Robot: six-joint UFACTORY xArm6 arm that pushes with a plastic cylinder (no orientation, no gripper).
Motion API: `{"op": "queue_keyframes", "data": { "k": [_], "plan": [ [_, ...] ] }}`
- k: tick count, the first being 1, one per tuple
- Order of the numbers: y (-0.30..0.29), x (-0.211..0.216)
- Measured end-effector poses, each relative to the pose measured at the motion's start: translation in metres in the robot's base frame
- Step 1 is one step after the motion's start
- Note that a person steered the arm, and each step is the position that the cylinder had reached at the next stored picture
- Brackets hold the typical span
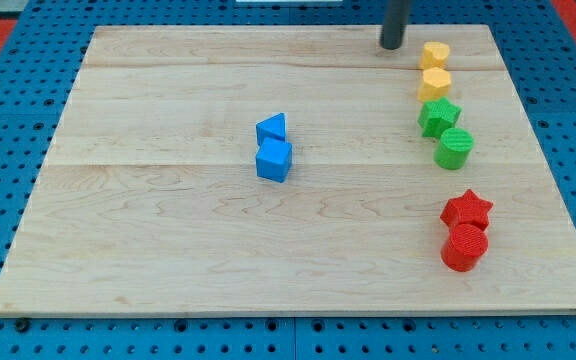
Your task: Push the green star slightly towards the right of the board
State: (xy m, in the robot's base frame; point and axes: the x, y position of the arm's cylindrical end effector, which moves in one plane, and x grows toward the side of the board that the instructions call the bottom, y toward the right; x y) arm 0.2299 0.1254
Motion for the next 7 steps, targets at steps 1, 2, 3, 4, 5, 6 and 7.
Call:
{"op": "queue_keyframes", "data": {
  "k": [1, 2, 3, 4, 5, 6, 7],
  "plan": [
    [0.001, 0.025],
    [0.002, 0.047],
    [0.002, 0.075],
    [0.002, 0.084],
    [0.002, 0.107],
    [0.002, 0.112],
    [0.002, 0.124]
  ]
}}
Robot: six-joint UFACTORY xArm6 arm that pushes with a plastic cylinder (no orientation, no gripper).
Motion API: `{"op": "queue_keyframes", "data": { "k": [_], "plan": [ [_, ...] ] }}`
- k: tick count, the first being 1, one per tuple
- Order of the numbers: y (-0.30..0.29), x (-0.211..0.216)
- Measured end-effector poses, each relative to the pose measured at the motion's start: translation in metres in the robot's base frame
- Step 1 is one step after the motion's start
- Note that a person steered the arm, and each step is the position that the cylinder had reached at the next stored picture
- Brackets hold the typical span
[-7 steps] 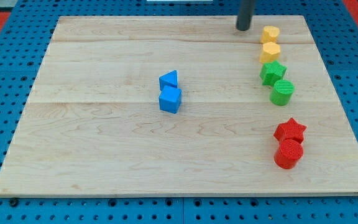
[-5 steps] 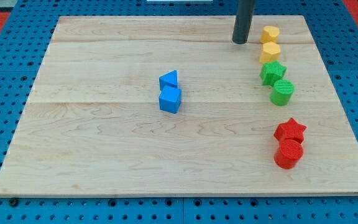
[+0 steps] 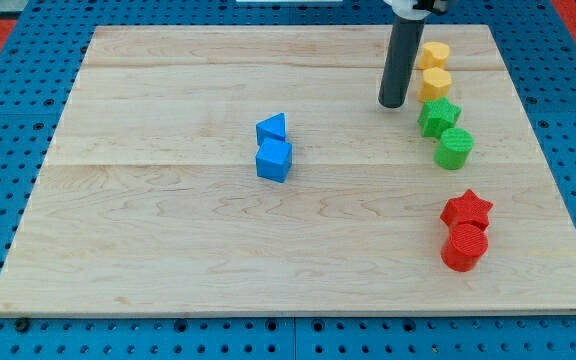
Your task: Push the green star slightly towards the right of the board
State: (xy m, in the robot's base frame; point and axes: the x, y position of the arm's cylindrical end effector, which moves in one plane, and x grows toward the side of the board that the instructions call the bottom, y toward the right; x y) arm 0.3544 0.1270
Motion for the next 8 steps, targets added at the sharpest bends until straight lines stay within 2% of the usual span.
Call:
{"op": "queue_keyframes", "data": {
  "k": [1, 7, 8],
  "plan": [
    [0.000, 0.032],
    [0.027, 0.032],
    [0.012, 0.054]
  ]
}}
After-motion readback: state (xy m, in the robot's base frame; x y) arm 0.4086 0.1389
